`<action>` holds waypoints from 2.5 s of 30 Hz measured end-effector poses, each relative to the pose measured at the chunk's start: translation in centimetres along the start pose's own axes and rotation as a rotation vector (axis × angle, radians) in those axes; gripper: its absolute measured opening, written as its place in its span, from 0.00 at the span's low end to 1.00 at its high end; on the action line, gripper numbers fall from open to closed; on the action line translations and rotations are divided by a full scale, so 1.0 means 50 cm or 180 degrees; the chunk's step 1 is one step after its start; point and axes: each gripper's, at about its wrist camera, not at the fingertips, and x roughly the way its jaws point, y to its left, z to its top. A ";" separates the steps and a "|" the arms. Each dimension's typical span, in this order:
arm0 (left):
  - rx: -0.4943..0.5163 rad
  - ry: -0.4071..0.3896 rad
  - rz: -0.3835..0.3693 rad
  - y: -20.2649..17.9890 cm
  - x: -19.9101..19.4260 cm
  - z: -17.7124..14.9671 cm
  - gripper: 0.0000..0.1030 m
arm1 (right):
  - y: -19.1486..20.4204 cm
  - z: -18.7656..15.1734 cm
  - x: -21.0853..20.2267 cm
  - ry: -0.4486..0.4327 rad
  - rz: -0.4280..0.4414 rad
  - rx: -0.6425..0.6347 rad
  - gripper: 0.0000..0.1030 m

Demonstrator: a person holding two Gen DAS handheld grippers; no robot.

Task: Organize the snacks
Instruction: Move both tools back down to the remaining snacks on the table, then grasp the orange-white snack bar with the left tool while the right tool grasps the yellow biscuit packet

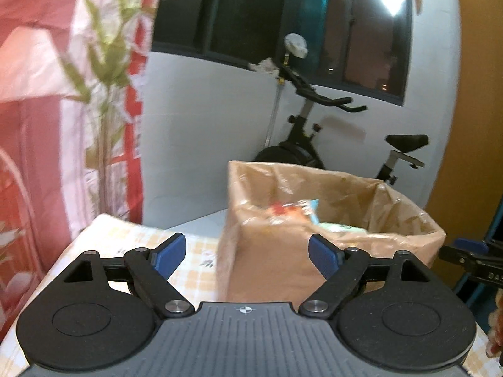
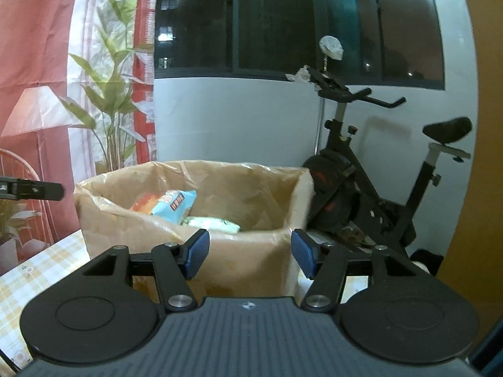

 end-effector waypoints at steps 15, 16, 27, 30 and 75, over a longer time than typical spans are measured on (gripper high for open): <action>-0.0115 0.0331 0.0220 0.018 0.007 -0.115 0.83 | -0.015 -0.112 -0.006 0.0422 -0.0115 0.0138 0.59; -0.0122 0.0351 0.0234 0.016 0.007 -0.121 0.83 | -0.016 -0.120 -0.007 0.0448 -0.0128 0.0137 0.59; -0.0174 0.0632 0.0287 0.011 0.011 -0.199 0.83 | -0.033 -0.223 -0.003 0.0883 -0.0258 0.0008 0.59; -0.0190 0.0693 0.0297 0.011 0.015 -0.213 0.83 | -0.034 -0.250 0.004 0.1039 -0.0241 -0.0023 0.59; 0.0526 0.1452 -0.0972 -0.218 0.114 -0.247 0.76 | -0.013 -0.299 0.045 0.1473 0.0066 0.0229 0.38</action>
